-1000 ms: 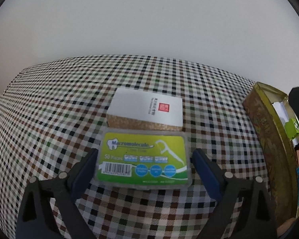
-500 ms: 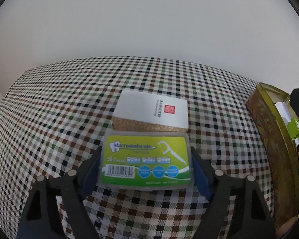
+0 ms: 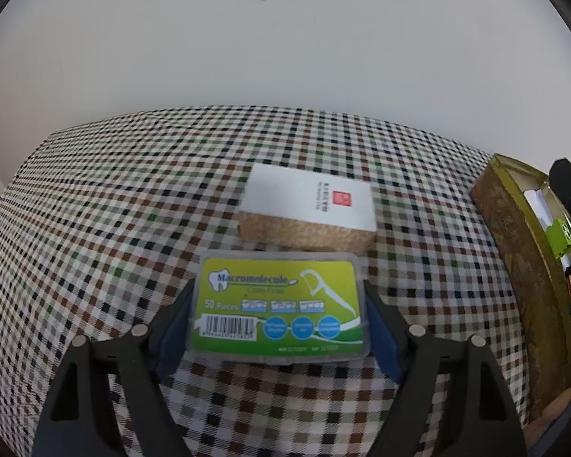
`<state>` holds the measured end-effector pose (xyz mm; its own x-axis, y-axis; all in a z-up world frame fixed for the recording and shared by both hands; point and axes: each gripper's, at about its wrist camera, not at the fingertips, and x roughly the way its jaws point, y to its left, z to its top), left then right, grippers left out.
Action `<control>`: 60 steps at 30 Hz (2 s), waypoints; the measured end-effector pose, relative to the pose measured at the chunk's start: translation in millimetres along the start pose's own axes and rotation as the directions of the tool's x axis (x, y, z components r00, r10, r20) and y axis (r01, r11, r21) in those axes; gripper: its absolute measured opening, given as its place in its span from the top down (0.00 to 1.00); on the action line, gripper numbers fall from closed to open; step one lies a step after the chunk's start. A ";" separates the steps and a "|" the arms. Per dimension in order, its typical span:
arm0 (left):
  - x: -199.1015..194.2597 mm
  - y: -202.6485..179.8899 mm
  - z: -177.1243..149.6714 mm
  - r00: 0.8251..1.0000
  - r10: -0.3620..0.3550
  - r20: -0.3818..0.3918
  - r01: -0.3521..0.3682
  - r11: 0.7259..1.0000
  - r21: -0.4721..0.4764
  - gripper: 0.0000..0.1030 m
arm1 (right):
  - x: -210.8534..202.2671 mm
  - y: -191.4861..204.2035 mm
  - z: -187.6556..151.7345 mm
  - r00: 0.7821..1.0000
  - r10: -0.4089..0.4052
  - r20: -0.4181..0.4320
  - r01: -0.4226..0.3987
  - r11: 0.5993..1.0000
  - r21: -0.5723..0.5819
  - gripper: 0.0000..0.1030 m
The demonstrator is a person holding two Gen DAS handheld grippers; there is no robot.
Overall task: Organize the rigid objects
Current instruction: 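Grasp the green floss-pick box with the left tool and lift it, then grasp the white card box with the right tool while the left tool holds the floss box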
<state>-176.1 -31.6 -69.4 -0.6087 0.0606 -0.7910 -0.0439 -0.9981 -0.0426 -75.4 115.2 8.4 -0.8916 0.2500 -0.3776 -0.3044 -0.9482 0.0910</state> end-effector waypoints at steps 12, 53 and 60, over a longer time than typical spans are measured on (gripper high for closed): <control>-2.8 36.5 -7.3 0.999 0.032 0.011 -0.032 0.999 0.000 0.22 | -3.1 6.4 -1.4 1.000 0.019 -0.017 -0.020 0.999 -0.025 0.17; 12.8 96.7 15.3 0.996 0.091 0.009 -0.089 0.989 -0.117 0.22 | 94.1 171.2 -37.5 0.844 0.204 -0.496 -0.295 0.949 -0.110 0.60; 10.8 102.3 15.9 0.997 0.081 0.007 -0.079 0.989 -0.128 0.22 | 94.6 168.5 -37.6 0.823 0.271 -0.500 -0.338 0.940 -0.047 0.82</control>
<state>-199.8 -132.9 -72.6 -0.6161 -0.0200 -0.7874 0.1058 -0.9927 -0.0576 -198.5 -28.3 -46.6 -0.6486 -0.1494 -0.7464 0.0312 -0.9850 0.1700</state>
